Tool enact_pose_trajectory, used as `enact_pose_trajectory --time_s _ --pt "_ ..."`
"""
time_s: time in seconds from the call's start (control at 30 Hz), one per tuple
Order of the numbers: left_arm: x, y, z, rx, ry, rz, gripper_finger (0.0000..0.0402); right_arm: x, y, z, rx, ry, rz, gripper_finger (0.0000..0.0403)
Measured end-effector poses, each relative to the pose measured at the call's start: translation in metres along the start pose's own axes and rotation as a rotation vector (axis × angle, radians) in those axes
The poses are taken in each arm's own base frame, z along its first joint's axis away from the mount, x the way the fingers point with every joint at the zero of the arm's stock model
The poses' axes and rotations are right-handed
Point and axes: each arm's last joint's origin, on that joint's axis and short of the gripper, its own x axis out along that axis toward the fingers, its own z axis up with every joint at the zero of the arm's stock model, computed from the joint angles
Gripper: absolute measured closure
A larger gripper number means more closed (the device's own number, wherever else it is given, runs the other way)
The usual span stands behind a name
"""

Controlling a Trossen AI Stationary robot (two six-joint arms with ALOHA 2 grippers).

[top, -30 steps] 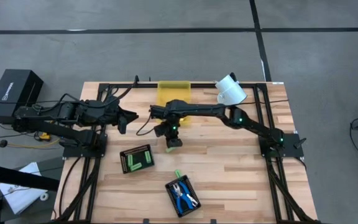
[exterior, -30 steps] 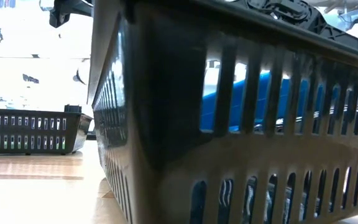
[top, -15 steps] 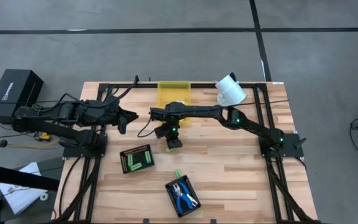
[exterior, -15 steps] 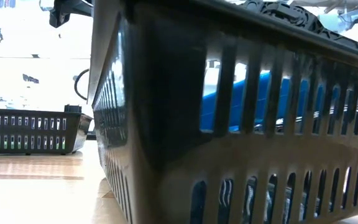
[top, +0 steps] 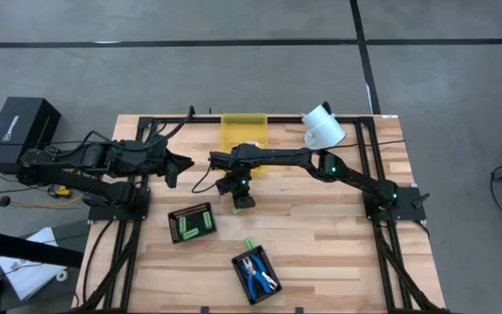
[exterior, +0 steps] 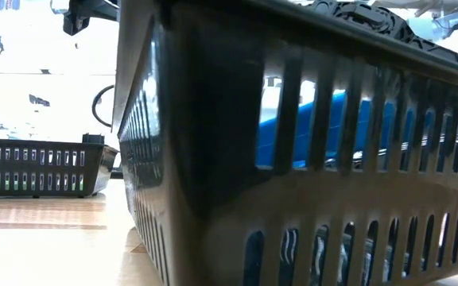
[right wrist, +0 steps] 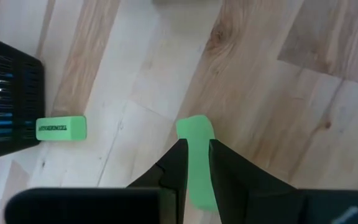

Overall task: Pick & Place School Supplies
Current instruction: Put the green eraser into the left black bin

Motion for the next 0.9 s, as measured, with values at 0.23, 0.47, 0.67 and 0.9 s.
enact_pose_trajectory --time_s 0.23,0.47,0.67,0.9 --pt "0.0 0.0 0.0 0.0 0.0 0.0 0.0303 -0.001 0.002 -0.002 0.025 0.023 0.012 0.0346" --pt "0.0 0.0 0.0 0.0 -0.001 0.0 0.0303 -0.019 0.011 0.005 0.029 -0.009 -0.044 0.0348" --pt "0.0 0.0 0.0 0.0 -0.001 0.0 0.0303 -0.021 0.013 0.008 0.058 0.024 -0.17 0.0372" --pt "0.0 0.0 0.0 0.0 -0.001 0.0 0.0303 -0.008 0.025 0.012 0.075 0.055 -0.173 0.0389"
